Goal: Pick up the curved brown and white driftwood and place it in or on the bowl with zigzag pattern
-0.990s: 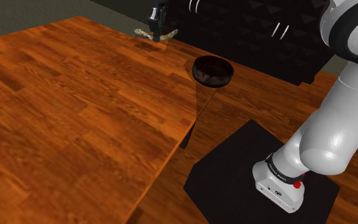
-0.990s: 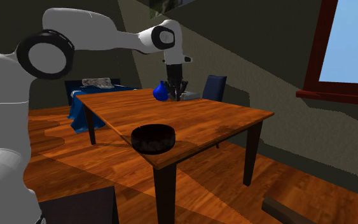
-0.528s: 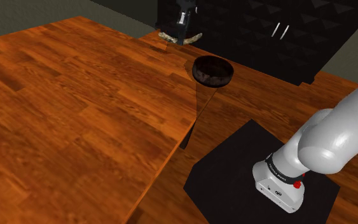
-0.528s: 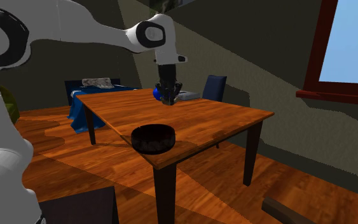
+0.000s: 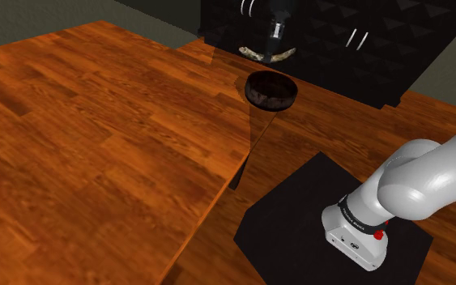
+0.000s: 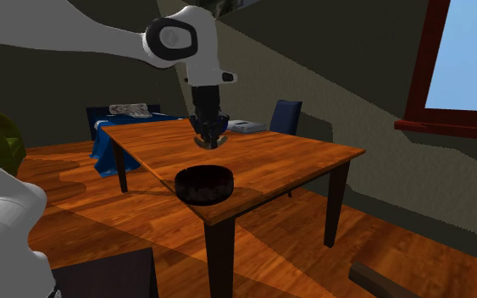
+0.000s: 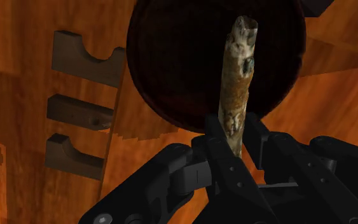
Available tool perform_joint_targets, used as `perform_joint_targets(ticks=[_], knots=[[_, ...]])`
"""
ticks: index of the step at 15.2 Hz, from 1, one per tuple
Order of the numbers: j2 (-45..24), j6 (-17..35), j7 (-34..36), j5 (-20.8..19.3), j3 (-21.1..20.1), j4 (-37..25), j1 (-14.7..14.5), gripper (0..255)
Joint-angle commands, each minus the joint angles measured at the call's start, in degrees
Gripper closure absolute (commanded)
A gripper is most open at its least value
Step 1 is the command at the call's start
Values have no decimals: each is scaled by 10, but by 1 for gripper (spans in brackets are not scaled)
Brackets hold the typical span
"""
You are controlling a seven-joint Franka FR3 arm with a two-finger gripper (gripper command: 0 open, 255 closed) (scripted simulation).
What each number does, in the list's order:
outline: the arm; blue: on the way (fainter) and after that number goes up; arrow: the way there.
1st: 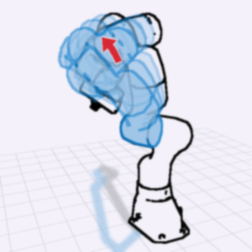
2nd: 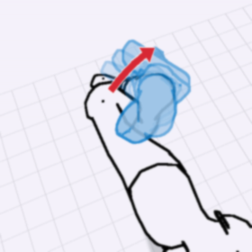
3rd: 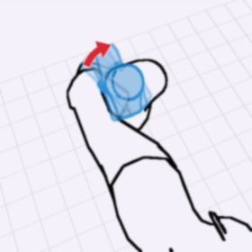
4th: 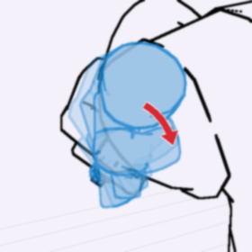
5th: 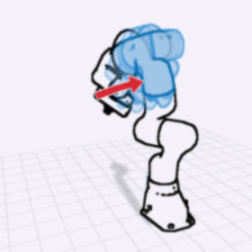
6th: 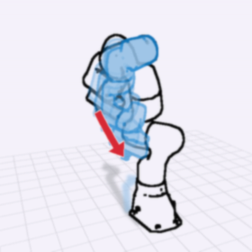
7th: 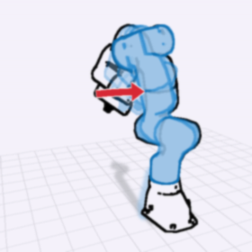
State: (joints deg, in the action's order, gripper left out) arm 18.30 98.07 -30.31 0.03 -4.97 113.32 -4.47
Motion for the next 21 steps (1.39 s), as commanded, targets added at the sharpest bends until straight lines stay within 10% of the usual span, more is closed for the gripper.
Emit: perform_joint_targets(ticks=[1,21], knots=[[39,-2,-19,0,13,37,5,255],[68,90,-31,-2,22,157,8,255]])
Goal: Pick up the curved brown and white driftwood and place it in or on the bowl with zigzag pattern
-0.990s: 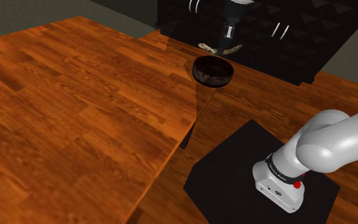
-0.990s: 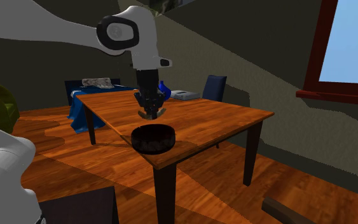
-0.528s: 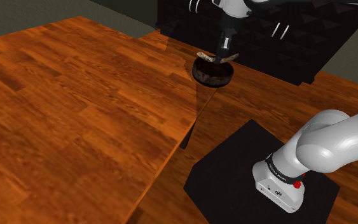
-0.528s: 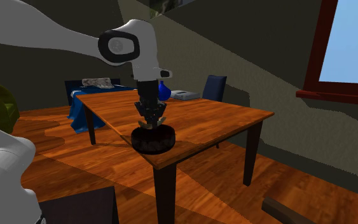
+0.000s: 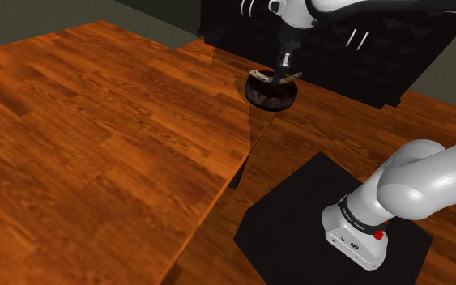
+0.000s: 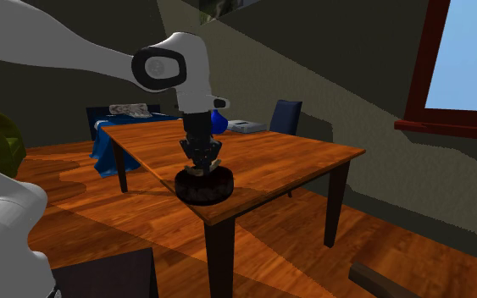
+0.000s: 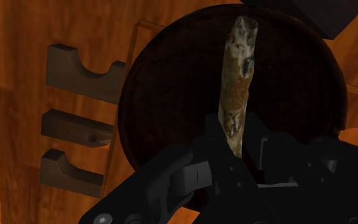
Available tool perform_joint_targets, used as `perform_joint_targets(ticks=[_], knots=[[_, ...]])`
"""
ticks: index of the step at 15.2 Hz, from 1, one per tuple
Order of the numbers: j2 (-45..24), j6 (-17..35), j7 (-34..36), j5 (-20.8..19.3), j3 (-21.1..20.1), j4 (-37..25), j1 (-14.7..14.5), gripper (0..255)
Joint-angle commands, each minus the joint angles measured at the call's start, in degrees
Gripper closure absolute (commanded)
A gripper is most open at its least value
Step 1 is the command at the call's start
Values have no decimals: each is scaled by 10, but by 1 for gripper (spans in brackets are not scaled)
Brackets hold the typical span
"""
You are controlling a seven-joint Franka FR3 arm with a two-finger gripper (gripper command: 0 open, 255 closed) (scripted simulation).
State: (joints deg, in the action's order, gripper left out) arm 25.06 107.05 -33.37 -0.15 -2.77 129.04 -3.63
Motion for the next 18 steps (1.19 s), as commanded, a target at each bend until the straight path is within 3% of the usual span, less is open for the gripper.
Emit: perform_joint_targets(ticks=[1,2,7,11,18], knots=[[0,0,0,0,0,0,0,255],[0,0,0,0,0,0,0,0],[0,0,0,0,0,0,0,0],[2,-73,0,0,0,-71,0,0],[2,-73,0,0,0,-71,0,0]])
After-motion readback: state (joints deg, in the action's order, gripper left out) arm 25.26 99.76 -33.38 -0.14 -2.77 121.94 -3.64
